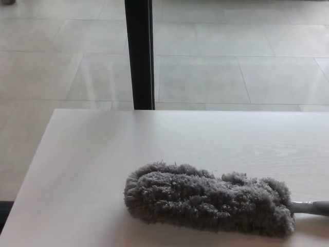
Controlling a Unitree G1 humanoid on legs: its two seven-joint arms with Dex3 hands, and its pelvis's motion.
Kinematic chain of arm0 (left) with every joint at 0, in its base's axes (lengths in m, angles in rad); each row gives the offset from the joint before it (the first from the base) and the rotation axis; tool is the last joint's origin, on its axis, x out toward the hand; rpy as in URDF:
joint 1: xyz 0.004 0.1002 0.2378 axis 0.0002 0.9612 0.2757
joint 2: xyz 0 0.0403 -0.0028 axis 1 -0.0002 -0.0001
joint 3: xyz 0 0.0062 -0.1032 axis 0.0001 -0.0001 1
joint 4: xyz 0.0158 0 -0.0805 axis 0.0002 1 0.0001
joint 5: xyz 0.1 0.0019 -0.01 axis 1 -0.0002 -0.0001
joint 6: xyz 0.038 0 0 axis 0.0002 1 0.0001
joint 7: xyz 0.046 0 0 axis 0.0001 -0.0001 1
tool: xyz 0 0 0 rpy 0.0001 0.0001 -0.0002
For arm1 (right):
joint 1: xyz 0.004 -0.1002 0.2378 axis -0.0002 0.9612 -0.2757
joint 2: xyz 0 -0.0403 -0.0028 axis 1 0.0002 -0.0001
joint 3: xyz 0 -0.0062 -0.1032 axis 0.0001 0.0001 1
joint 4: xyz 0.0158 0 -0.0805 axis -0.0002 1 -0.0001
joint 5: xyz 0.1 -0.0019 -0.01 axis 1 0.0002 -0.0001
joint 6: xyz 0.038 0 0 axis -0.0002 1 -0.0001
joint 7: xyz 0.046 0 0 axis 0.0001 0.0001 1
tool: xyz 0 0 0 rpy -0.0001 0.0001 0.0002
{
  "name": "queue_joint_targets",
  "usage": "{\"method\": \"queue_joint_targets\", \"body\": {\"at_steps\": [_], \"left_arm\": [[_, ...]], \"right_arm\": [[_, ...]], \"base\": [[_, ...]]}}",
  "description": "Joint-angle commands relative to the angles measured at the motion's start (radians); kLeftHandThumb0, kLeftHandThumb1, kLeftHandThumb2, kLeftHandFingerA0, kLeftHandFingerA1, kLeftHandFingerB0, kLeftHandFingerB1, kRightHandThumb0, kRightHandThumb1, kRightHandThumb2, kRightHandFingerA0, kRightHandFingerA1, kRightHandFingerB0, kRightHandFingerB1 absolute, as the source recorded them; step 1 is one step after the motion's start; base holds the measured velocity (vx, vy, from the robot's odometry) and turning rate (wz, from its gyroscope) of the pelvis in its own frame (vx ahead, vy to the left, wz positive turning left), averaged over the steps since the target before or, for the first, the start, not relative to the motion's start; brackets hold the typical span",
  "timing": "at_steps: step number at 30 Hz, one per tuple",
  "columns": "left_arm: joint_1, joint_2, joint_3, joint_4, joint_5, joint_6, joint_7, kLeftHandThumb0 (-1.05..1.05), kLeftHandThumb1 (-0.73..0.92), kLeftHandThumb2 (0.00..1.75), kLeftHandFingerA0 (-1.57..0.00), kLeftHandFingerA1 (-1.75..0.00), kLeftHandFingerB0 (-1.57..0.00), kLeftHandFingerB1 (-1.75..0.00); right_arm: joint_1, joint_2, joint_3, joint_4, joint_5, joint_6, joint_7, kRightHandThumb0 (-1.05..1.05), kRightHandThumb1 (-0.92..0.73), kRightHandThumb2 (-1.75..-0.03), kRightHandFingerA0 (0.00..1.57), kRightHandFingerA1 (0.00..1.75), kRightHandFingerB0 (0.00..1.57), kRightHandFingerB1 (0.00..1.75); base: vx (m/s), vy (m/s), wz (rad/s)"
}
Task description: The robot uses its right hand to pick up the duster kept in the middle of the desk and use it to wipe the desk by swiping its surface twice
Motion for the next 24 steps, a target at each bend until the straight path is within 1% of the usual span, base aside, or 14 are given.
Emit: {"method": "queue_joint_targets", "body": {"at_steps": [1, 3, 4, 5, 6, 7, 8, 9, 11, 12, 17, 19, 20, 24], "left_arm": [[-0.006, 0.011, 0.008, 0.008, -0.030, -0.027, -0.010, -0.49, 0.71, 0.61, -0.72, -0.60, -0.57, -0.48], [-0.014, 0.011, -0.001, 0.008, -0.023, -0.024, -0.006, -0.49, 0.70, 0.61, -0.71, -0.60, -0.59, -0.49], [-0.017, 0.012, -0.003, 0.008, -0.022, -0.024, -0.005, -0.49, 0.70, 0.61, -0.71, -0.60, -0.59, -0.49], [-0.022, 0.013, 0.004, 0.007, -0.030, -0.019, -0.010, -0.49, 0.69, 0.60, -0.72, -0.61, -0.57, -0.48], [-0.026, 0.016, -0.004, 0.009, -0.024, -0.022, -0.022, -0.50, 0.70, 0.60, -0.72, -0.61, -0.52, -0.48], [-0.027, 0.017, -0.006, 0.009, -0.022, -0.022, -0.023, -0.50, 0.70, 0.60, -0.72, -0.61, -0.52, -0.48], [-0.031, 0.017, -0.012, 0.008, -0.015, -0.022, -0.016, -0.51, 0.69, 0.60, -0.73, -0.60, -0.54, -0.48], [-0.031, 0.017, -0.013, 0.008, -0.014, -0.025, -0.017, -0.50, 0.70, 0.60, -0.71, -0.59, -0.53, -0.48], [-0.030, 0.014, -0.007, 0.009, -0.021, -0.028, -0.016, -0.50, 0.69, 0.60, -0.72, -0.59, -0.55, -0.48], [-0.029, 0.014, 0.004, 0.006, -0.032, -0.026, -0.015, -0.49, 0.69, 0.60, -0.73, -0.57, -0.56, -0.48], [-0.036, 0.024, 0.012, 0.012, -0.040, -0.013, -0.029, -0.48, 0.69, 0.60, -0.73, -0.61, -0.55, -0.48], [-0.036, 0.025, 0.012, 0.008, -0.040, -0.013, -0.027, -0.47, 0.68, 0.60, -0.73, -0.60, -0.56, -0.49], [-0.036, 0.026, 0.004, 0.008, -0.032, -0.014, -0.026, -0.49, 0.69, 0.61, -0.71, -0.61, -0.55, -0.49], [-0.040, 0.026, 0.009, 0.012, -0.037, -0.008, -0.027, -0.48, 0.67, 0.60, -0.72, -0.63, -0.55, -0.49]], "right_arm": [[-0.121, -0.024, 0.119, -0.214, 0.026, 0.002, 0.157, -0.77, -0.71, -0.61, 0.62, 0.68, 0.14, 0.35], [-0.111, -0.016, 0.150, -0.276, -0.002, 0.007, 0.109, -0.83, -0.68, -0.62, 0.84, 0.85, 0.21, 0.36], [-0.110, -0.011, 0.164, -0.301, -0.015, 0.009, 0.089, -0.83, -0.68, -0.62, 0.84, 0.85, 0.21, 0.36], [-0.100, 0.035, 0.203, -0.434, -0.019, 0.020, 0.068, -0.84, -0.63, -0.60, 0.58, 0.69, 0.28, 0.32], [-0.062, 0.087, 0.301, -0.649, -0.083, 0.046, 0.028, -0.89, -0.56, -0.93, 0.45, 0.60, 0.21, 0.42], [-0.055, 0.090, 0.311, -0.674, -0.089, 0.055, 0.021, -0.89, -0.56, -0.93, 0.45, 0.60, 0.21, 0.42], [-0.056, 0.110, 0.332, -0.721, -0.086, 0.076, 0.013, -0.73, -0.50, -0.87, 0.34, 0.54, 0.22, 0.43], [-0.055, 0.122, 0.353, -0.751, -0.096, 0.080, 0.009, -0.70, -0.61, -0.59, 0.36, 0.42, 0.28, 0.30], [-0.057, 0.162, 0.455, -0.816, -0.163, 0.038, 0.031, -0.69, -0.57, -0.58, 0.33, 0.43, 0.27, 0.30], [-0.055, 0.161, 0.536, -0.838, -0.255, -0.010, 0.046, -0.71, -0.45, -0.81, 0.27, 0.52, 0.20, 0.42], [-0.060, 0.168, 0.681, -0.835, -0.363, -0.063, 0.074, -0.71, -0.45, -0.82, 0.29, 0.56, 0.17, 0.41], [-0.074, 0.154, 0.751, -0.826, -0.411, -0.063, 0.094, -0.66, -0.44, -0.81, 0.32, 0.54, 0.19, 0.42], [-0.087, 0.157, 0.786, -0.806, -0.428, -0.058, 0.102, -0.58, -0.53, -0.55, 0.43, 0.42, 0.33, 0.30], [-0.106, 0.158, 0.869, -0.737, -0.465, -0.117, 0.099, -0.61, -0.56, -0.56, 0.44, 0.45, 0.35, 0.30]], "base": [[0.00, 0.000, 0.00], [0.00, 0.000, 0.00], [0.00, 0.000, 0.00], [0.00, 0.000, 0.00], [0.00, 0.000, 0.00], [0.00, 0.000, 0.00], [0.00, 0.000, 0.00], [0.00, 0.000, 0.00], [0.00, 0.000, 0.00], [0.00, 0.000, 0.00], [0.00, 0.000, 0.00], [0.00, 0.000, 0.00], [0.00, 0.000, 0.00], [0.00, 0.002, 0.02]]}}
